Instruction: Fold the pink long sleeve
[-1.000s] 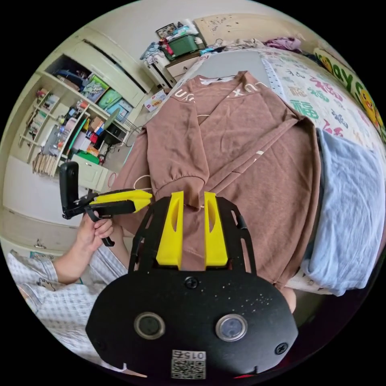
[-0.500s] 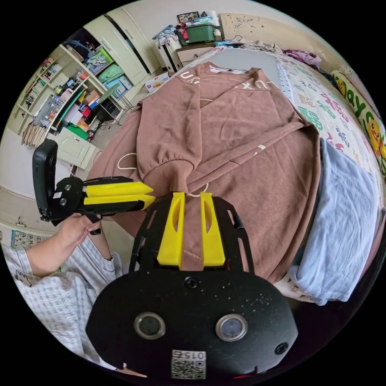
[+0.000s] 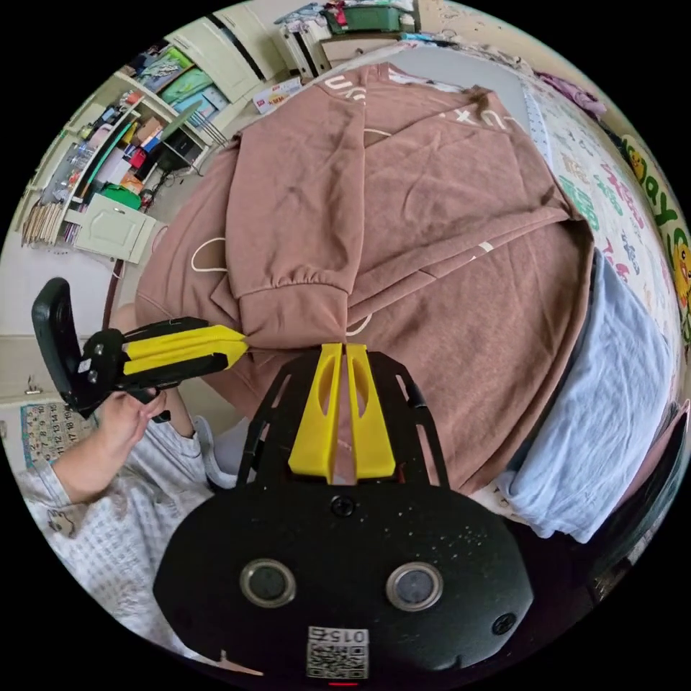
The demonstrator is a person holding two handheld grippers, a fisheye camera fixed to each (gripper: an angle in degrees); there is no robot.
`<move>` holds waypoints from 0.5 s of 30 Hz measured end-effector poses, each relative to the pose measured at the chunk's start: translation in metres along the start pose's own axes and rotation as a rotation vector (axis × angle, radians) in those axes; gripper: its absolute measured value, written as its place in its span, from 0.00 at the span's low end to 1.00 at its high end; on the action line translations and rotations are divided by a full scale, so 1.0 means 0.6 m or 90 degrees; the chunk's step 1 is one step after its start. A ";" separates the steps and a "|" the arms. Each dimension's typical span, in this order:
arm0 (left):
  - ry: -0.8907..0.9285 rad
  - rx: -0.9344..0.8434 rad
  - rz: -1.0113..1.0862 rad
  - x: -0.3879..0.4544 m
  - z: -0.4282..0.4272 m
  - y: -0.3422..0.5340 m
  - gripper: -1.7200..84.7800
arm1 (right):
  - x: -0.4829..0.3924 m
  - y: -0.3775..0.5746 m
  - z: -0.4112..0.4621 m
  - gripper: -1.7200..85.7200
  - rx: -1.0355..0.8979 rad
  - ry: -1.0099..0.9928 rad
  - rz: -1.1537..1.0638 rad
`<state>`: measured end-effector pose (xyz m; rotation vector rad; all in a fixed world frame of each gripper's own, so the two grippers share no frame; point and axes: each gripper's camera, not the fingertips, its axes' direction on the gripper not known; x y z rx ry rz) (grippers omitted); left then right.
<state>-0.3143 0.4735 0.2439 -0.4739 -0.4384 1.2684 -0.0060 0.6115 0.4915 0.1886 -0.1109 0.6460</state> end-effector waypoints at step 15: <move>0.074 0.058 0.011 0.008 -0.142 0.054 0.01 | -0.243 0.049 -0.769 0.02 0.214 0.139 -0.015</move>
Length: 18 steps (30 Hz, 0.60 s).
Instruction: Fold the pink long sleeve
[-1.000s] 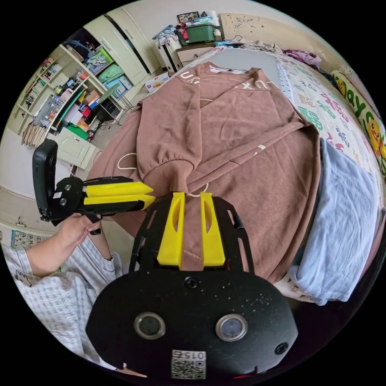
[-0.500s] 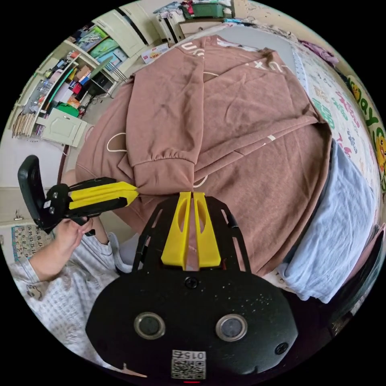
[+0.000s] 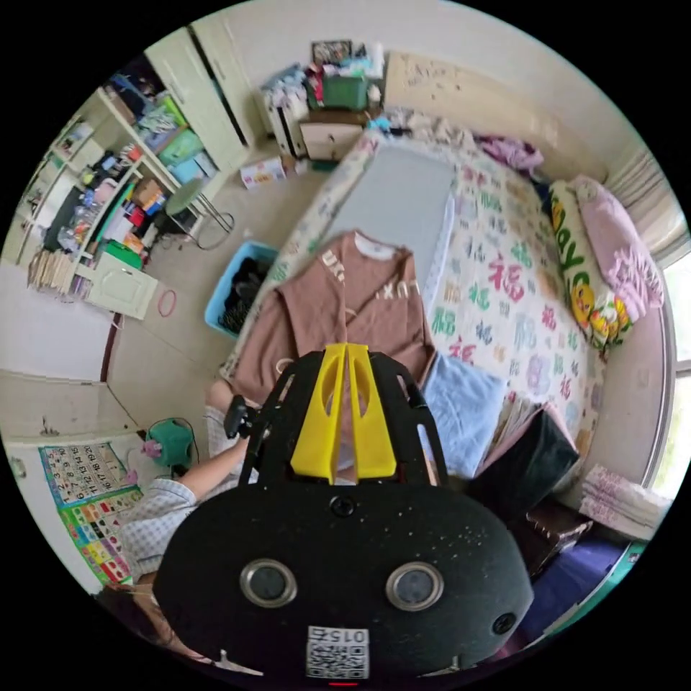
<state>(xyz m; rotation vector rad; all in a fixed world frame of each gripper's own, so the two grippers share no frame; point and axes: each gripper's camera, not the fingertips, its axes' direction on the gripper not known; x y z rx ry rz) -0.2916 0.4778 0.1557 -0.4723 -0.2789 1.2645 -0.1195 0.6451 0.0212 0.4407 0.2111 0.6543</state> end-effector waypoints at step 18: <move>-0.060 0.044 0.012 -0.002 -0.143 -0.092 0.03 | 0.141 0.082 0.244 0.01 -0.039 0.142 -0.002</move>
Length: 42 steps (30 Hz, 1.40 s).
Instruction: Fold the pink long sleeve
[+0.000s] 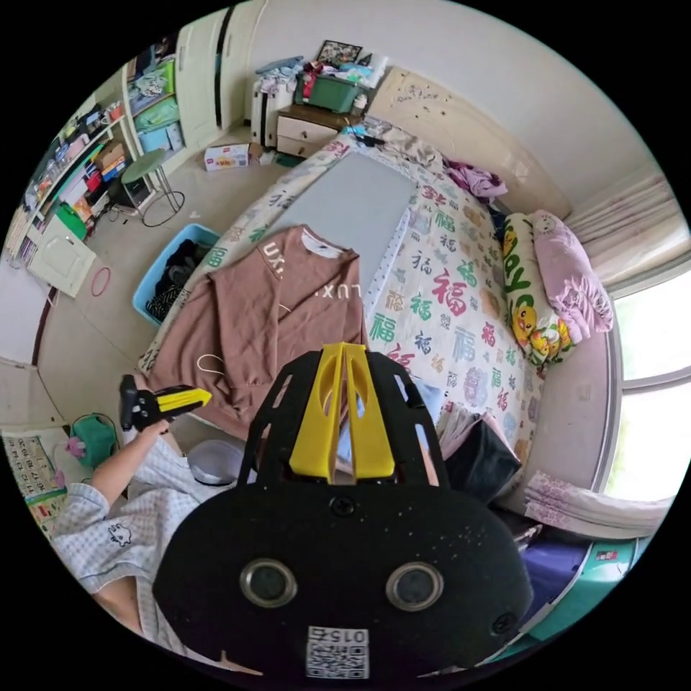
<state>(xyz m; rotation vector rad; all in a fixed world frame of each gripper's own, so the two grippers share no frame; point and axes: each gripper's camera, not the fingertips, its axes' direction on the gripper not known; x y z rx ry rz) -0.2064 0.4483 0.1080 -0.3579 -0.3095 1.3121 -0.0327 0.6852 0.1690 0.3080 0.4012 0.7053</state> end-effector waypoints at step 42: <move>0.032 0.109 -0.043 -0.330 -0.097 -0.524 0.04 | 0.119 -0.264 0.711 0.01 0.168 -0.319 0.153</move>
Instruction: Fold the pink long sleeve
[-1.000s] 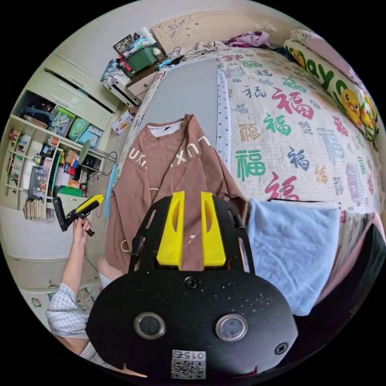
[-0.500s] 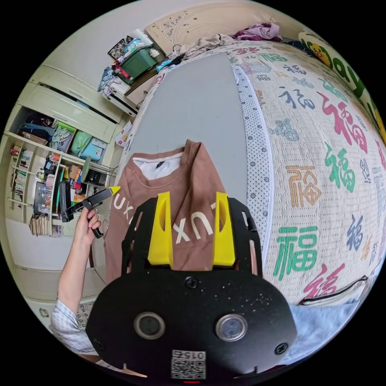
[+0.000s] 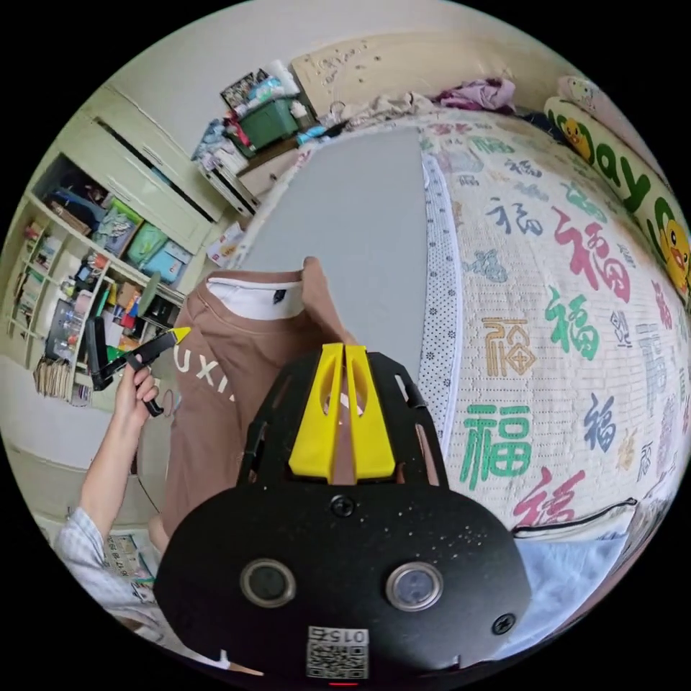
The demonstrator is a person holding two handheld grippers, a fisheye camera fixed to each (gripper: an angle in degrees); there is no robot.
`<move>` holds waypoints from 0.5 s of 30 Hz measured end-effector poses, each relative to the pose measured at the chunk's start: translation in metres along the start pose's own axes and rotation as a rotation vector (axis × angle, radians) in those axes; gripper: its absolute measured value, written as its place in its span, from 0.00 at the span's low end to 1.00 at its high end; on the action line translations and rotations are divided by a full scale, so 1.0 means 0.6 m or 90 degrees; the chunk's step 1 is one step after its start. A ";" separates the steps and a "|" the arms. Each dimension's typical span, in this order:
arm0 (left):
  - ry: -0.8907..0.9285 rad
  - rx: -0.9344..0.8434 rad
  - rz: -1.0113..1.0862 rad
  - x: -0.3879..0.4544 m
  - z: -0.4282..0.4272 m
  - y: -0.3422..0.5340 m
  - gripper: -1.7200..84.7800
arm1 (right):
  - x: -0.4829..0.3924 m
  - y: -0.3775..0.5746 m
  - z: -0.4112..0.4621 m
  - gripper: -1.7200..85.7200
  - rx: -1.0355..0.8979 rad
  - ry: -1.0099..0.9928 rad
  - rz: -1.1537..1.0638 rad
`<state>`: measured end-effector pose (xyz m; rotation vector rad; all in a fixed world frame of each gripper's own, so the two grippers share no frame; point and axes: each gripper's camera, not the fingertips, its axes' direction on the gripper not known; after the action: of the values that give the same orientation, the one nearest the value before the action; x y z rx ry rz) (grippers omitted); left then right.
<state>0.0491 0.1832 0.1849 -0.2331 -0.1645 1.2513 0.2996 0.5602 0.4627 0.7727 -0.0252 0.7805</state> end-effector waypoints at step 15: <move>0.089 -0.099 -0.211 0.038 -0.244 0.617 0.07 | -0.070 0.701 -0.107 0.01 -0.127 -0.032 0.142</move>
<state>-0.2476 0.3016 -0.0542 -0.4099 -0.1721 0.8902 -0.0168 0.7664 0.6632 0.6060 -0.2334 0.9537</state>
